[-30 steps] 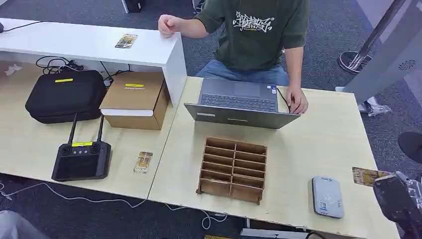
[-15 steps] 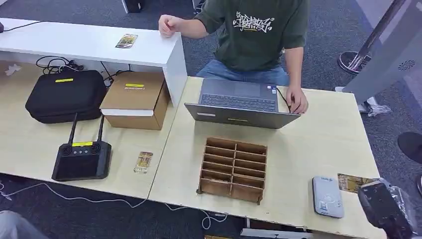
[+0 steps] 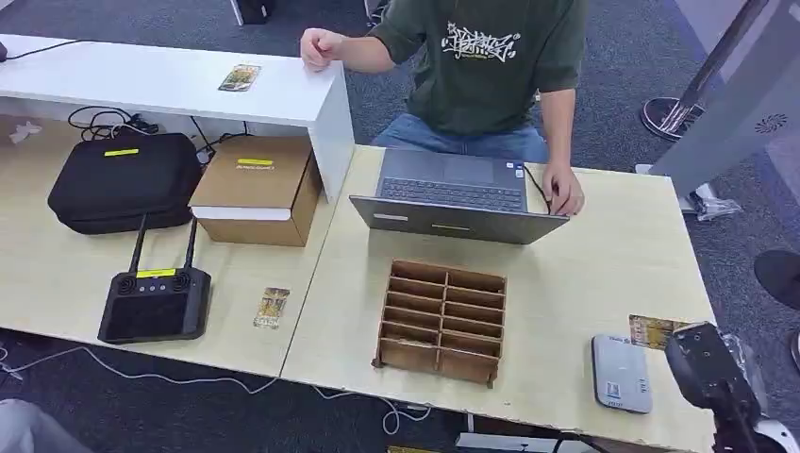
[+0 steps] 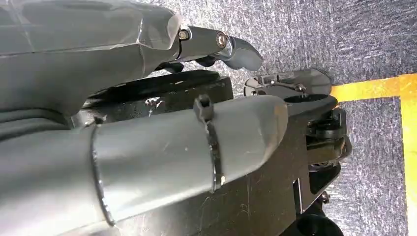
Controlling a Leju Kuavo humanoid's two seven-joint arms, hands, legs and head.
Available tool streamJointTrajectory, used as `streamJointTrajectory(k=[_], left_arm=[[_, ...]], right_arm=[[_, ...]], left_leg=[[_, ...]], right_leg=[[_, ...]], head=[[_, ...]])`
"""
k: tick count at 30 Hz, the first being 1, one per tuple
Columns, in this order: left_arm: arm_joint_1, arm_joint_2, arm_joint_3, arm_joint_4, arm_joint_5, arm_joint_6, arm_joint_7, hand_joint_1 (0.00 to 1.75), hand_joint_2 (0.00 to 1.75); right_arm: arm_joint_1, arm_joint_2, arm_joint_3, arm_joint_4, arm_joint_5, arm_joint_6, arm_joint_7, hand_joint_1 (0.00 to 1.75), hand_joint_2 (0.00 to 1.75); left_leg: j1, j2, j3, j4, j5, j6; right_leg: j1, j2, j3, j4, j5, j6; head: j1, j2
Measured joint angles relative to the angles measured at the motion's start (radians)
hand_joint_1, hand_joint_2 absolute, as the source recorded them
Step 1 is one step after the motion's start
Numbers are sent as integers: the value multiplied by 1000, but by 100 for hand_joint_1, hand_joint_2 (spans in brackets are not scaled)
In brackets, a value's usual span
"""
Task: Pass the card to the sensor for recognition and then transmit it.
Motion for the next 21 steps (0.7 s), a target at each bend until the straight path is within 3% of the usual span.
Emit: streamJointTrajectory(k=[9, 21], left_arm=[[2, 1, 0, 0, 6, -2, 4, 0, 0], [5, 6, 0, 0, 5, -10, 21, 0, 0]], right_arm=[[-60, 3, 5, 142, -12, -7, -6, 175, 175], [-52, -6, -32, 238, -53, 10, 11, 175, 175]], left_leg=[[0, 0, 0, 0, 0, 0], [0, 0, 0, 0, 0, 0]], right_leg=[[0, 0, 0, 0, 0, 0], [0, 0, 0, 0, 0, 0]], head=[[0, 0], [0, 0]])
